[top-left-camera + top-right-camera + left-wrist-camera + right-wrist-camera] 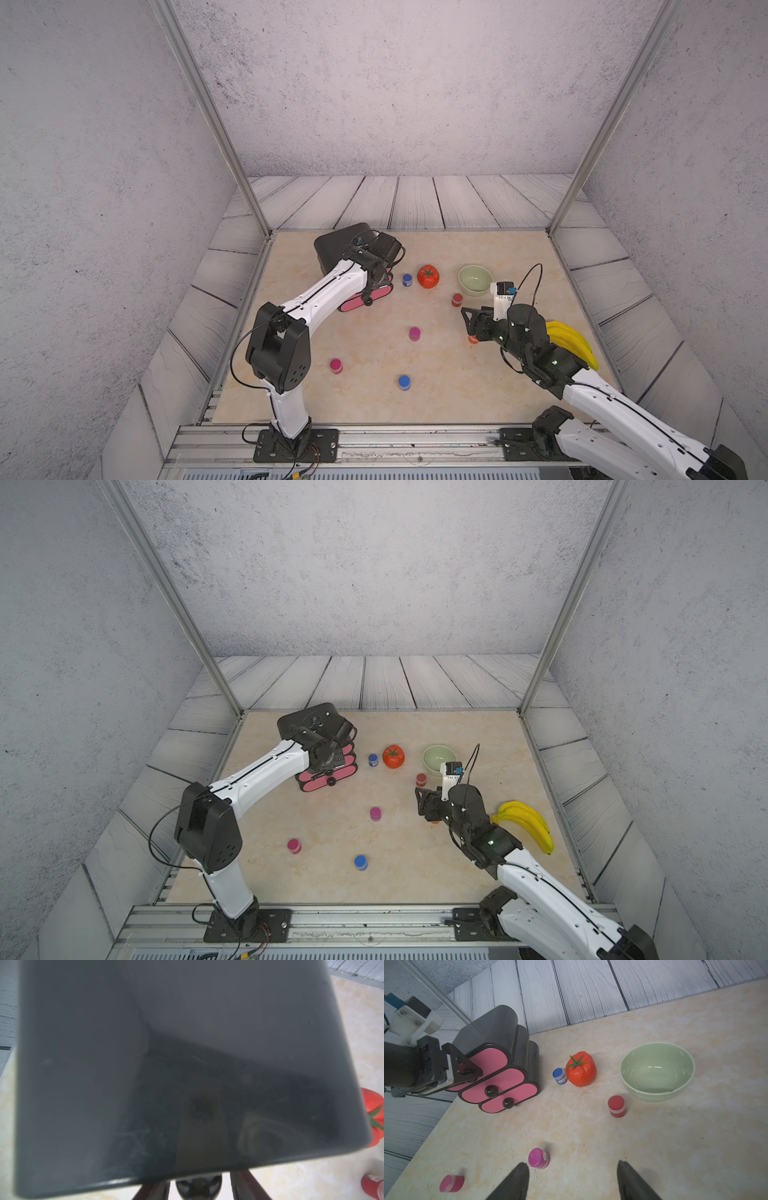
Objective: Put the paint cans in the drawer according to color
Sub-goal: Open the drawer in the storage box.
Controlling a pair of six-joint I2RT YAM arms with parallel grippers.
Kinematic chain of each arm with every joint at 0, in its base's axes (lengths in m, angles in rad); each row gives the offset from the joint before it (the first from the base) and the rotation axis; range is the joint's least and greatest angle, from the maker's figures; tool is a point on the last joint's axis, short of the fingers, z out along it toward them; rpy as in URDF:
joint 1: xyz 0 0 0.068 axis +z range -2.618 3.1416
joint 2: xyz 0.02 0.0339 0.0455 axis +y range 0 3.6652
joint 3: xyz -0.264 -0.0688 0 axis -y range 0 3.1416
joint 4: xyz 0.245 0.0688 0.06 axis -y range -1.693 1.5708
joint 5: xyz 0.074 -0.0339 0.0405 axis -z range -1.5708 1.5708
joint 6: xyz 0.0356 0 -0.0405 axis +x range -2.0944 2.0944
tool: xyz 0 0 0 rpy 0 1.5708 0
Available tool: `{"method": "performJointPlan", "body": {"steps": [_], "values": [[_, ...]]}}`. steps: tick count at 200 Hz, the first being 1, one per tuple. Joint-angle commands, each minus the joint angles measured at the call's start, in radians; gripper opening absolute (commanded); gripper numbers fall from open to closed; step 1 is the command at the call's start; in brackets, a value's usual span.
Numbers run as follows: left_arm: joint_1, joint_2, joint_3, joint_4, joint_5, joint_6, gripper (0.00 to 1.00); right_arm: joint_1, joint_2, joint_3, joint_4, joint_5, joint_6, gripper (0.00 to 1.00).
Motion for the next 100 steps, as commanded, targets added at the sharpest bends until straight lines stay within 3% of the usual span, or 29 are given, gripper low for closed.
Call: {"method": "performJointPlan", "body": {"steps": [1, 52, 100], "values": [[0.019, 0.024, 0.036, 0.035, -0.013, 0.019, 0.48, -0.005, -0.003, 0.027, 0.008, 0.024, -0.025, 0.71], [0.031, 0.023, 0.036, 0.025, 0.02, 0.037, 0.18, -0.011, -0.015, 0.025, -0.002, 0.034, -0.034, 0.71], [0.019, -0.019, 0.026, -0.023, 0.103, 0.013, 0.11, -0.014, -0.006, 0.022, 0.009, 0.027, -0.03, 0.71]]}}
